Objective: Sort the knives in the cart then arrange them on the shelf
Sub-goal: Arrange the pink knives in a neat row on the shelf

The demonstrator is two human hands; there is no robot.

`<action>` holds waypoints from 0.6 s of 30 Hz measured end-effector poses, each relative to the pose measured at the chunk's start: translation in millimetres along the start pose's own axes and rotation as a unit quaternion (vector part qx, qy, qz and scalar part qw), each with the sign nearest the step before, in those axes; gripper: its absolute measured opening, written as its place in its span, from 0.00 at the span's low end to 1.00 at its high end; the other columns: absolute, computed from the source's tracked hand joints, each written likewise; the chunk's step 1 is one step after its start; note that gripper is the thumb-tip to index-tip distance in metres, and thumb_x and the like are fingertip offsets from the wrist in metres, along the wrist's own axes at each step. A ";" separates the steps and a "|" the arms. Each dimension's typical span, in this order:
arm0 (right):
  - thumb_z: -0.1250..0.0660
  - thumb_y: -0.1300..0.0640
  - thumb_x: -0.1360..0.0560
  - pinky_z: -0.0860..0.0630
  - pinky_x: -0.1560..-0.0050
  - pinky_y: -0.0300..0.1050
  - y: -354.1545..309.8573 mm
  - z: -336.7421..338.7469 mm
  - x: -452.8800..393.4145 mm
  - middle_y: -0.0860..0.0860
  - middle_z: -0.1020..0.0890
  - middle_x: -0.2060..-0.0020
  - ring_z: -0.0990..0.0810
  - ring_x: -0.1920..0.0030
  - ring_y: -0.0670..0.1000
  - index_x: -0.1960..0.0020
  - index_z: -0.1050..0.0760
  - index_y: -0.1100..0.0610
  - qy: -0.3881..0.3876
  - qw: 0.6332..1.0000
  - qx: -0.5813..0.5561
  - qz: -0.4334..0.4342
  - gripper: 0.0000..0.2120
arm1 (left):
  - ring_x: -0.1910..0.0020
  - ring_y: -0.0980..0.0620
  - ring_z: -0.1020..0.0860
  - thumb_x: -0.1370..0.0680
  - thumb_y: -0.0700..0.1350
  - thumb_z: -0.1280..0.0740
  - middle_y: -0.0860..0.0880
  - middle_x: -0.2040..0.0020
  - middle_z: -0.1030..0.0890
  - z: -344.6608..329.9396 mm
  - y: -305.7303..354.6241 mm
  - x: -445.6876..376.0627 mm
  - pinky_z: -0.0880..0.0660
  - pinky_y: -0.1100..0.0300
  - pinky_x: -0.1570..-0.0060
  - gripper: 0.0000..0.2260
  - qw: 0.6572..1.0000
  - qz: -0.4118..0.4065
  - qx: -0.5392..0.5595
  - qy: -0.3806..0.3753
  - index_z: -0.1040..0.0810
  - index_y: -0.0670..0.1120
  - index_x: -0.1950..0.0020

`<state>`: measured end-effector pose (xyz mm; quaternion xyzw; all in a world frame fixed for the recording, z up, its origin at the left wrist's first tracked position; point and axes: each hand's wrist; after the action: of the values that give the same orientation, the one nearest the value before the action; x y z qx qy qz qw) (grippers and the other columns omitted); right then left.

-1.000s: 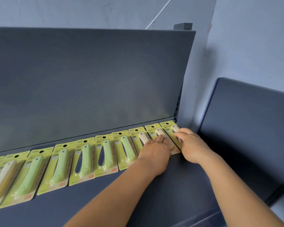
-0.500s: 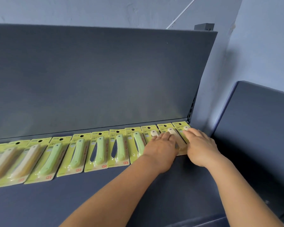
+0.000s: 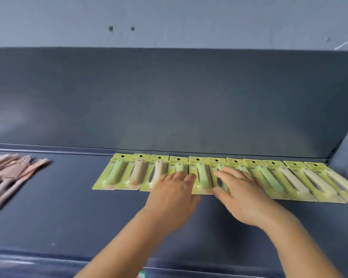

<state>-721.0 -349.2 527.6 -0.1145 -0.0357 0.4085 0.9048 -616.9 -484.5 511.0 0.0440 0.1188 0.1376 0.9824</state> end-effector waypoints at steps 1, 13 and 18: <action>0.49 0.43 0.19 0.47 0.28 0.47 -24.4 -8.8 -2.3 0.41 0.44 0.25 0.46 0.25 0.47 0.25 0.44 0.45 -0.001 1.000 -0.007 0.017 0.23 | 0.33 0.50 0.33 0.19 0.53 0.44 0.52 0.32 0.31 6.2 -23.0 16.1 0.42 0.59 0.34 0.21 1.000 0.014 -0.001 0.004 0.38 0.50 0.27; 0.46 0.45 0.19 0.43 0.28 0.44 -294.0 -85.6 -12.9 0.43 0.40 0.26 0.41 0.26 0.47 0.24 0.44 0.48 -0.044 0.973 -0.131 0.185 0.25 | 0.33 0.50 0.32 0.20 0.53 0.41 0.52 0.32 0.29 64.2 -256.0 187.6 0.40 0.60 0.35 0.20 0.984 0.164 -0.025 0.071 0.34 0.51 0.28; 0.45 0.45 0.19 0.43 0.27 0.46 -375.6 -104.5 -33.3 0.44 0.42 0.25 0.42 0.26 0.49 0.23 0.47 0.48 -0.075 0.958 -0.110 0.253 0.27 | 0.34 0.49 0.30 0.21 0.54 0.40 0.52 0.33 0.28 77.3 -328.2 228.6 0.36 0.58 0.36 0.19 0.968 0.229 -0.034 0.096 0.32 0.51 0.31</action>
<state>-451.9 -633.0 515.8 -0.1877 -0.1184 0.6254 0.7481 -299.1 -738.9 496.1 0.0226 0.1950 0.3660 0.9097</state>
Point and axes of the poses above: each hand's wrist, its own x-axis away from the middle knuckle, its own z-axis out of the back of the hand, y = z × x
